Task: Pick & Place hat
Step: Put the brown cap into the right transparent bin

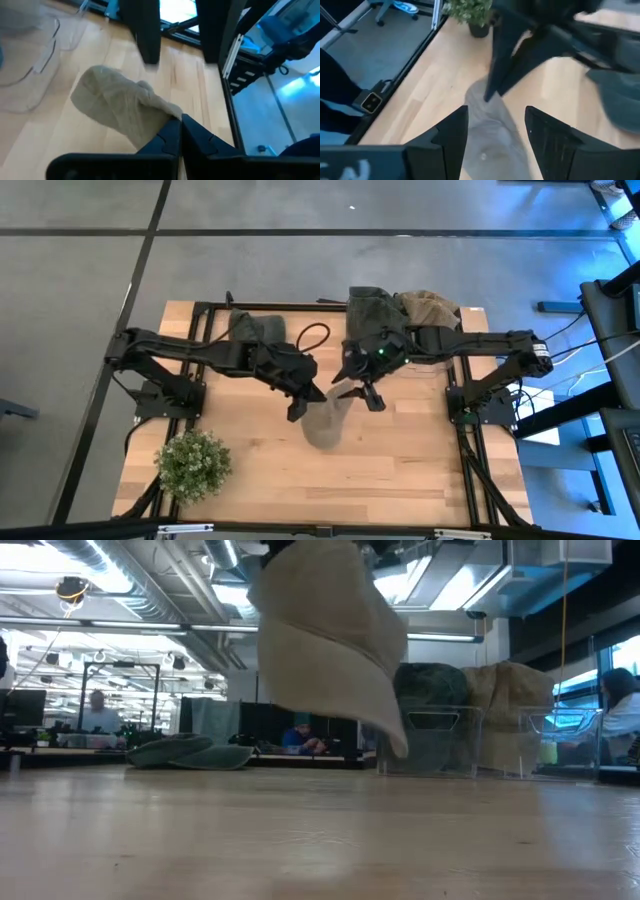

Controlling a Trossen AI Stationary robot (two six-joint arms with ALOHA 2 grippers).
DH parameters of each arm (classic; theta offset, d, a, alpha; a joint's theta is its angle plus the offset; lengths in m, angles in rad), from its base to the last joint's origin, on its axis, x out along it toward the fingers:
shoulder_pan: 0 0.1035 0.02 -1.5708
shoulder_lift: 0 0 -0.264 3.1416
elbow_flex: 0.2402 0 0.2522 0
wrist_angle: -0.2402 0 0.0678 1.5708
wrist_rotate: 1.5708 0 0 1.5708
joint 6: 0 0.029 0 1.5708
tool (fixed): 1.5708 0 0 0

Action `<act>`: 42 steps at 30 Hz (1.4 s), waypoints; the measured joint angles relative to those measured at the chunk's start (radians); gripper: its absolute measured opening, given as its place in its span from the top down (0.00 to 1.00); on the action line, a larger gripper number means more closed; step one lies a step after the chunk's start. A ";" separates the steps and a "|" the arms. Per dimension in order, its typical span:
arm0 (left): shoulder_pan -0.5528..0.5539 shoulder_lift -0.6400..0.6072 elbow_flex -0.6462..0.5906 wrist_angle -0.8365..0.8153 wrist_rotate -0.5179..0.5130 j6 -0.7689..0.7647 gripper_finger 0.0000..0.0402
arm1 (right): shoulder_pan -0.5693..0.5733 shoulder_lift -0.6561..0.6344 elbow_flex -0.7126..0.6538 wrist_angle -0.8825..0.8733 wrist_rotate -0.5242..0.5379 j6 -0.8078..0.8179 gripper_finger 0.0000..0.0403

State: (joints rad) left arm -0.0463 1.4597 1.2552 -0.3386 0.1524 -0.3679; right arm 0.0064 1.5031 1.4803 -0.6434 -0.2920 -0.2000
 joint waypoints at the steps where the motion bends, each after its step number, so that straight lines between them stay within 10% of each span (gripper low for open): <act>1: -0.001 0.005 0.008 0.003 0.000 0.004 0.99 | 0.004 0.003 0.000 -0.004 0.000 0.011 0.51; 14: -0.046 0.009 0.057 0.025 -0.002 0.042 0.99 | 0.025 0.050 -0.001 -0.015 -0.001 0.015 0.52; 31: -0.052 0.009 0.057 0.012 -0.002 0.042 0.98 | 0.024 0.048 -0.001 -0.031 -0.077 0.039 0.91; 42: -0.049 0.009 0.057 0.006 -0.046 0.091 0.95 | 0.024 0.045 -0.001 -0.052 -0.057 0.068 0.91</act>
State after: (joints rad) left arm -0.0956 1.4689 1.3125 -0.3326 0.1063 -0.2768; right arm 0.0307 1.5477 1.4789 -0.6953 -0.3494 -0.1322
